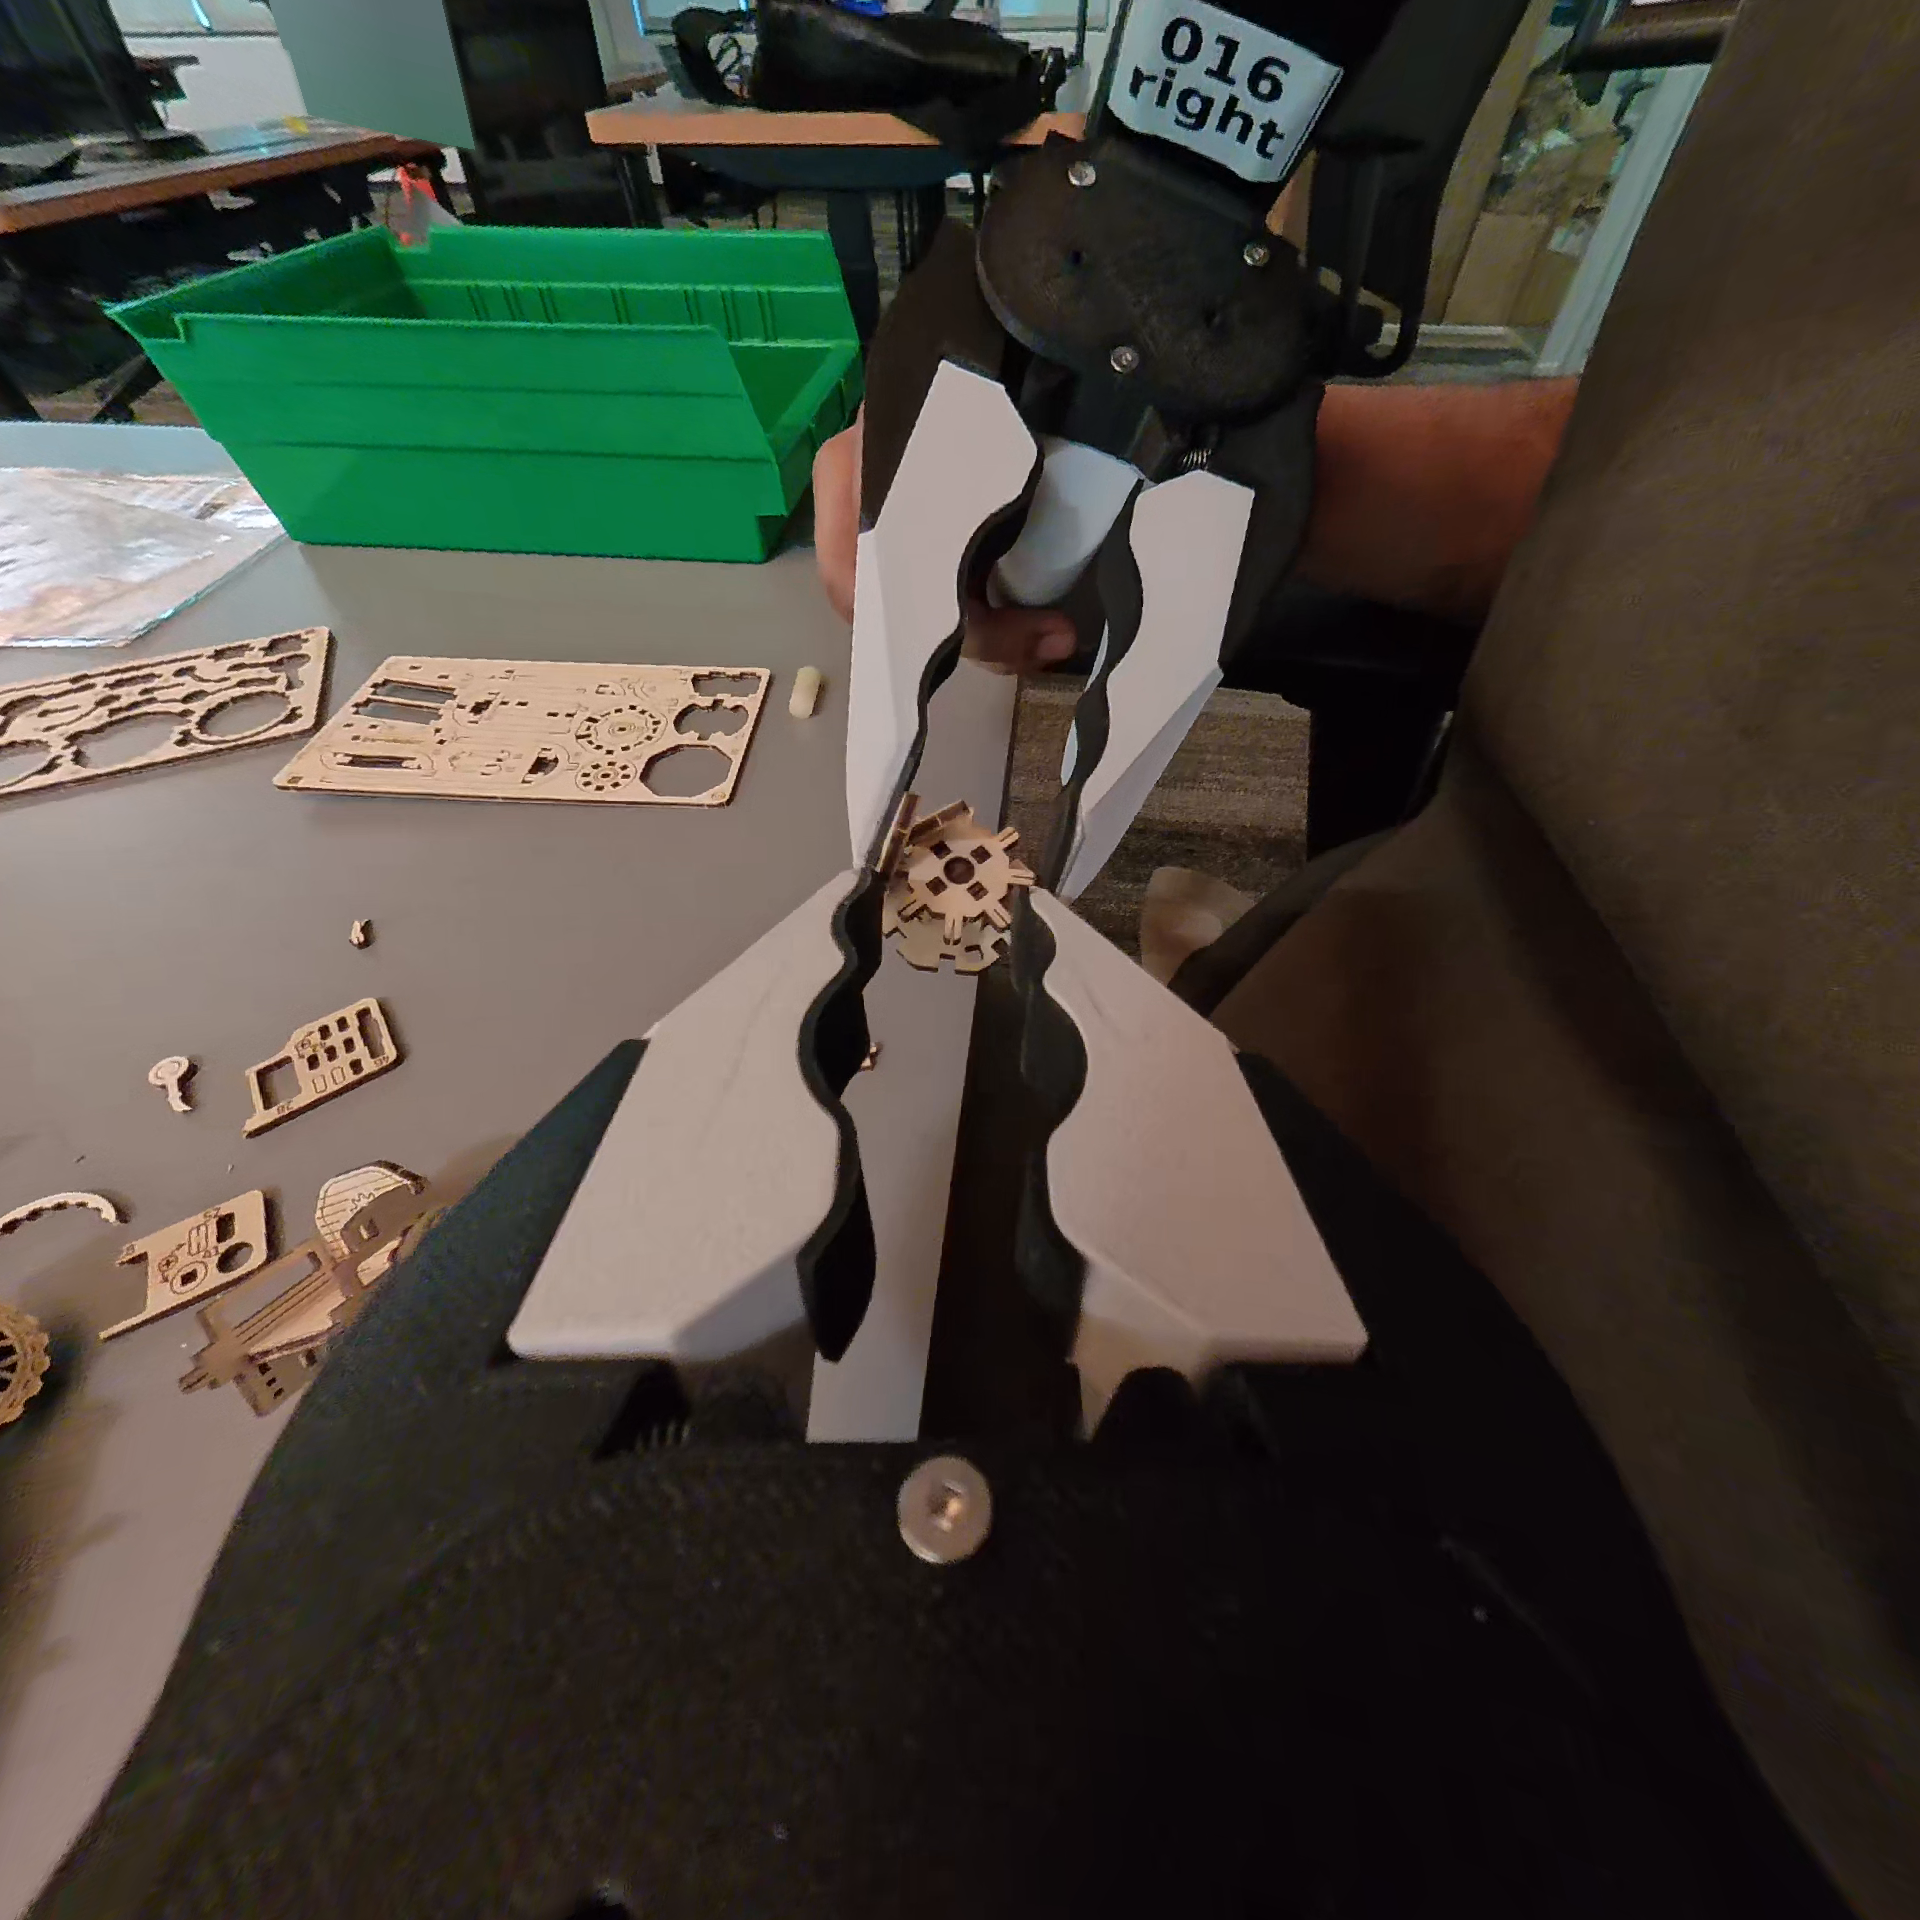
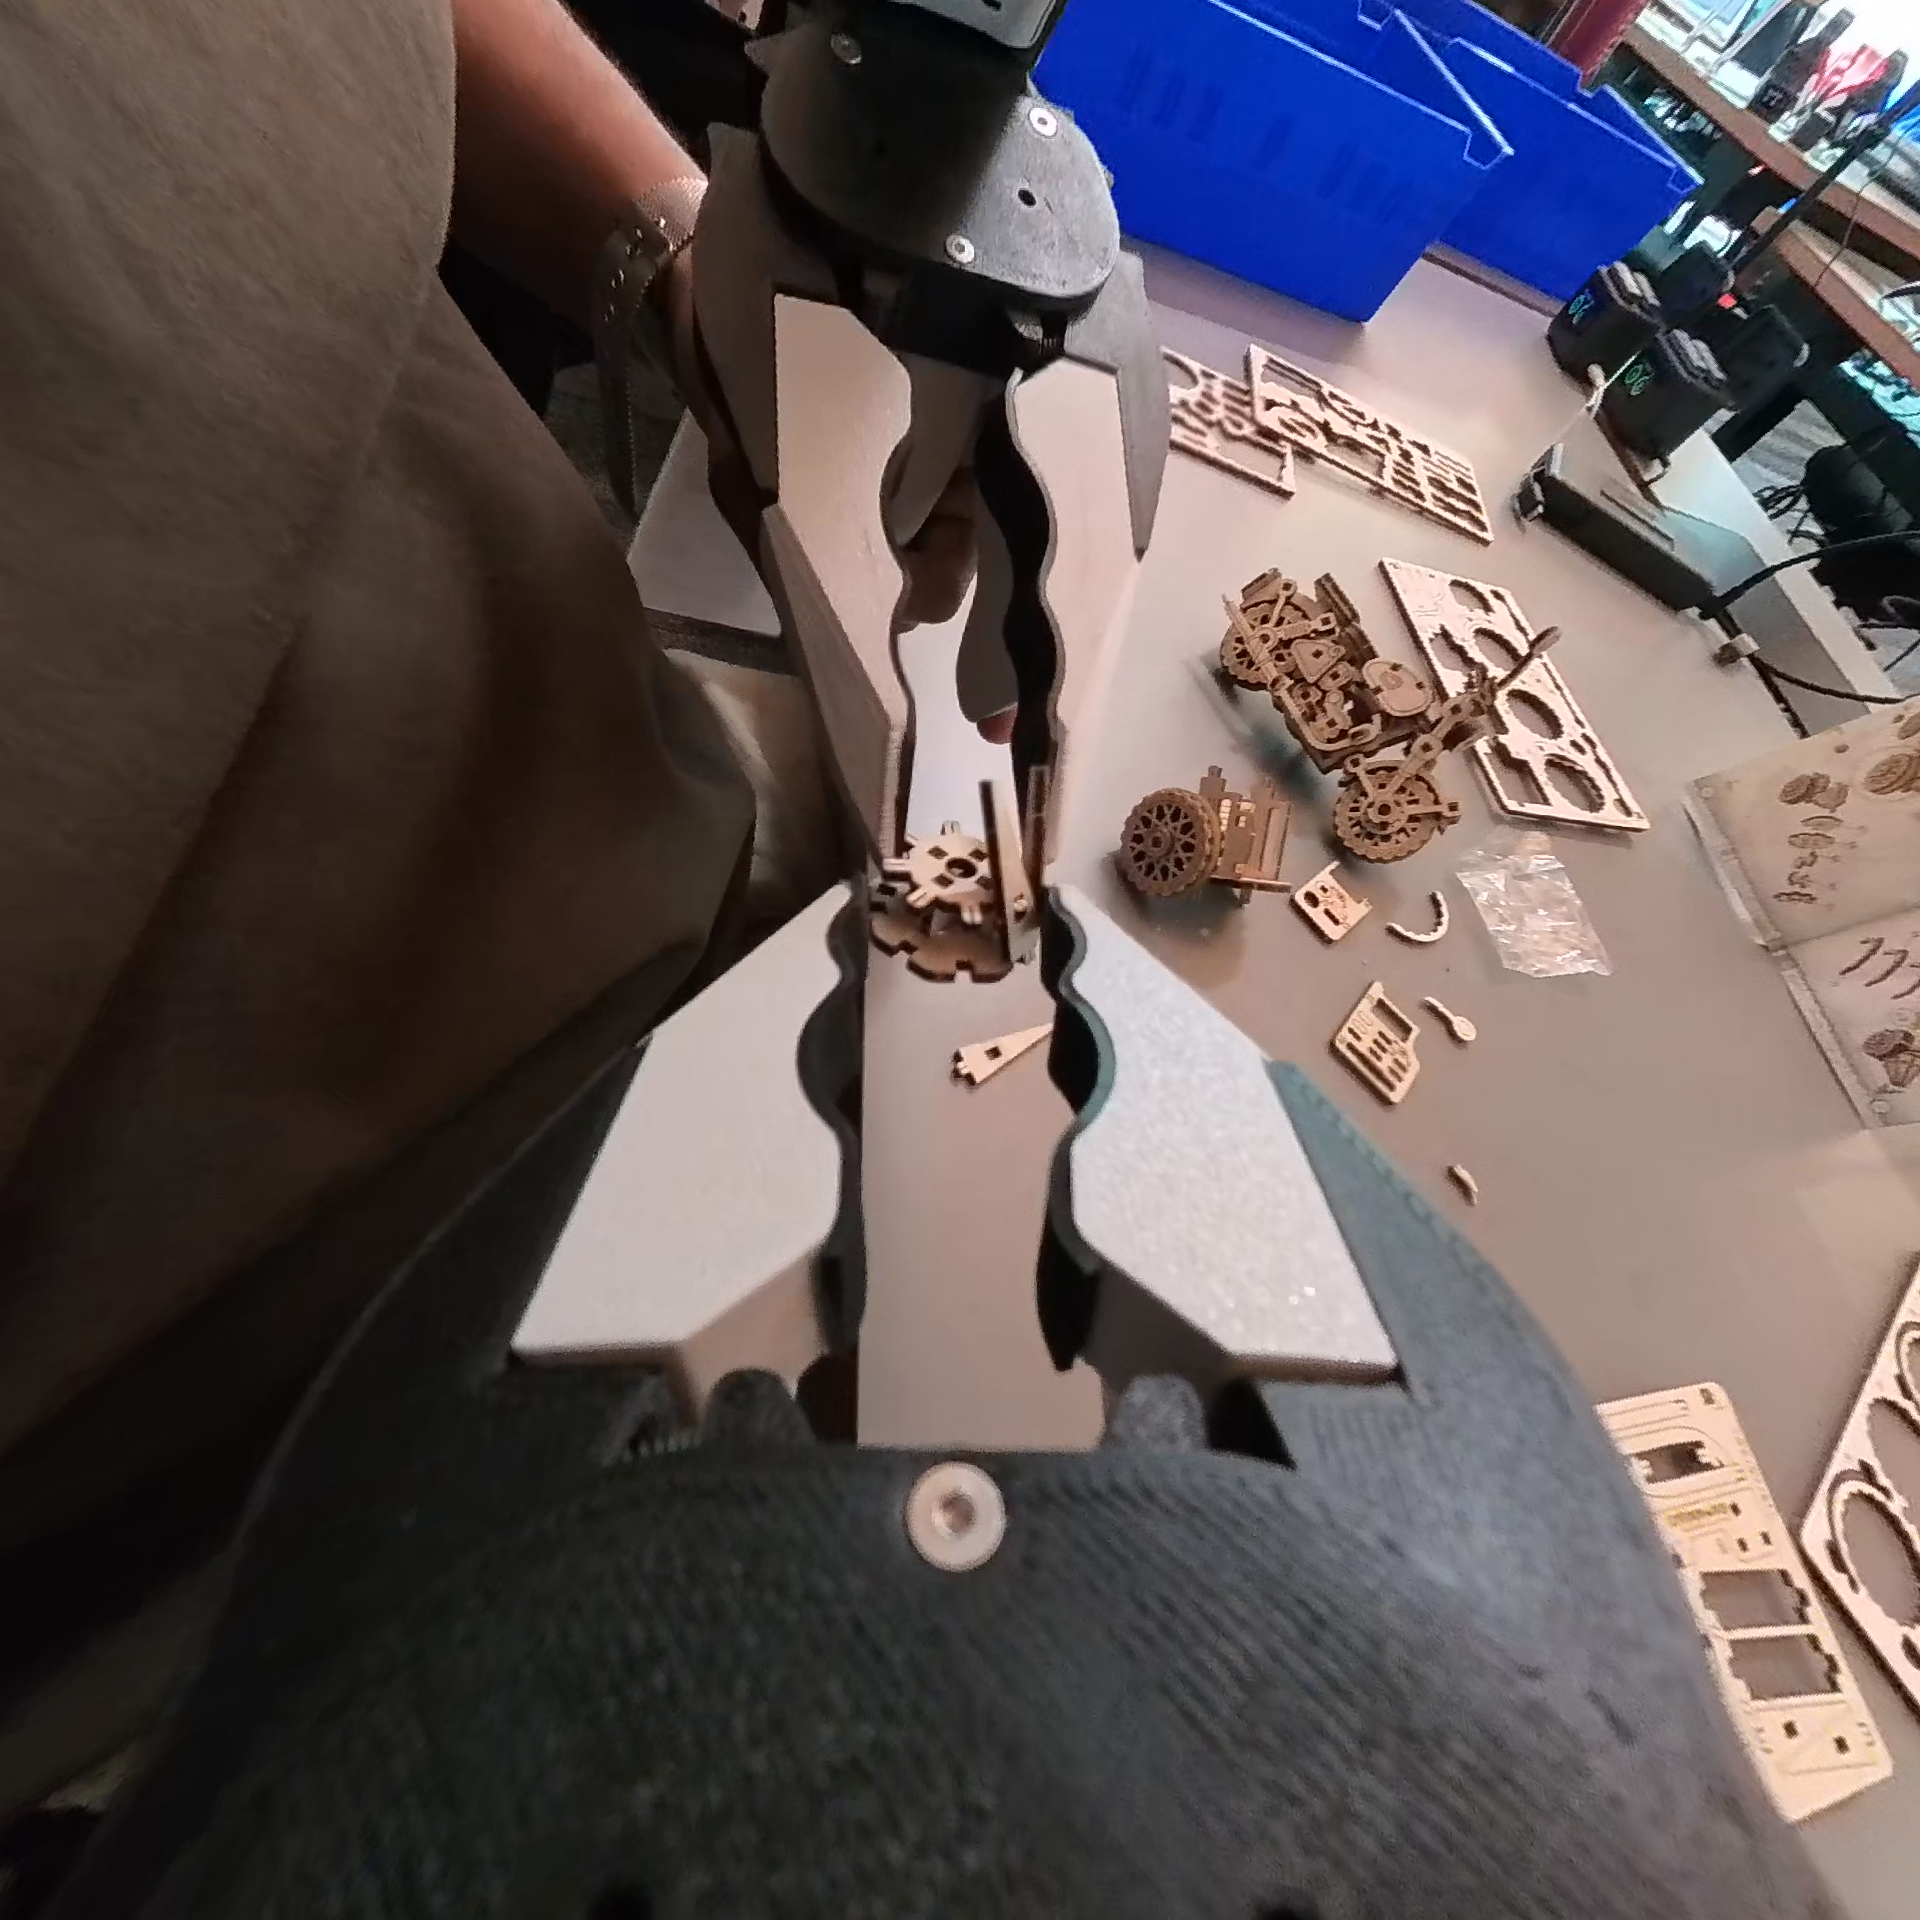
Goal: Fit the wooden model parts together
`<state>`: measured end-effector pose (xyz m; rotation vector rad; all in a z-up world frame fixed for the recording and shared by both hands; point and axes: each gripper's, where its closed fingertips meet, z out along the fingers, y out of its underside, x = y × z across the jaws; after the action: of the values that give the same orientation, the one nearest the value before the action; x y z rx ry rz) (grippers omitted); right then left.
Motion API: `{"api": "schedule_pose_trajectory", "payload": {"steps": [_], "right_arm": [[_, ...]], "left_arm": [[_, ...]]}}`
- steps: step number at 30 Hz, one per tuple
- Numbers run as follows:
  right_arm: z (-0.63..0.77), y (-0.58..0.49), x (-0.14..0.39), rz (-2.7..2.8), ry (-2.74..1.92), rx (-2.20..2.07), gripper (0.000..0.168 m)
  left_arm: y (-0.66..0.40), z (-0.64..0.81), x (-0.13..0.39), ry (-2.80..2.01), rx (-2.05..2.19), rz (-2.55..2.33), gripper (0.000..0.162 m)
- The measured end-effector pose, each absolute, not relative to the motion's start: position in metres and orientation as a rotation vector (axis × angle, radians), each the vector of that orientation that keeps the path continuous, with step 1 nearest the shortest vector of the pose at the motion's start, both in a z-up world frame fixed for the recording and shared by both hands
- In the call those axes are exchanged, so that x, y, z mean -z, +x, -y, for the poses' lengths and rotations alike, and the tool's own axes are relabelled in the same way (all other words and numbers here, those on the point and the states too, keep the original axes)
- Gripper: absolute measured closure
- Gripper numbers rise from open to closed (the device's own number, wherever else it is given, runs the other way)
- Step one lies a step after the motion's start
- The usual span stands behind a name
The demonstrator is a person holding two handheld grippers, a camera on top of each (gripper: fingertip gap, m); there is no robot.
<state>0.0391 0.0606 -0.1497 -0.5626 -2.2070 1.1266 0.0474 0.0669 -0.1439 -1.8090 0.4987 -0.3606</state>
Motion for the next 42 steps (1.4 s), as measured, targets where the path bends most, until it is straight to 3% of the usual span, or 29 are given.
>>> {"api": "schedule_pose_trajectory", "payload": {"steps": [31,42], "right_arm": [[-0.061,0.038,0.147,2.198,-0.576,-1.131,0.137],[-0.057,0.04,0.13,2.084,-0.482,-1.208,0.137]], "left_arm": [[0.046,-0.066,0.139,-1.765,0.433,-0.451,0.141],[0.044,-0.063,0.121,-1.68,0.733,-0.308,0.119]]}}
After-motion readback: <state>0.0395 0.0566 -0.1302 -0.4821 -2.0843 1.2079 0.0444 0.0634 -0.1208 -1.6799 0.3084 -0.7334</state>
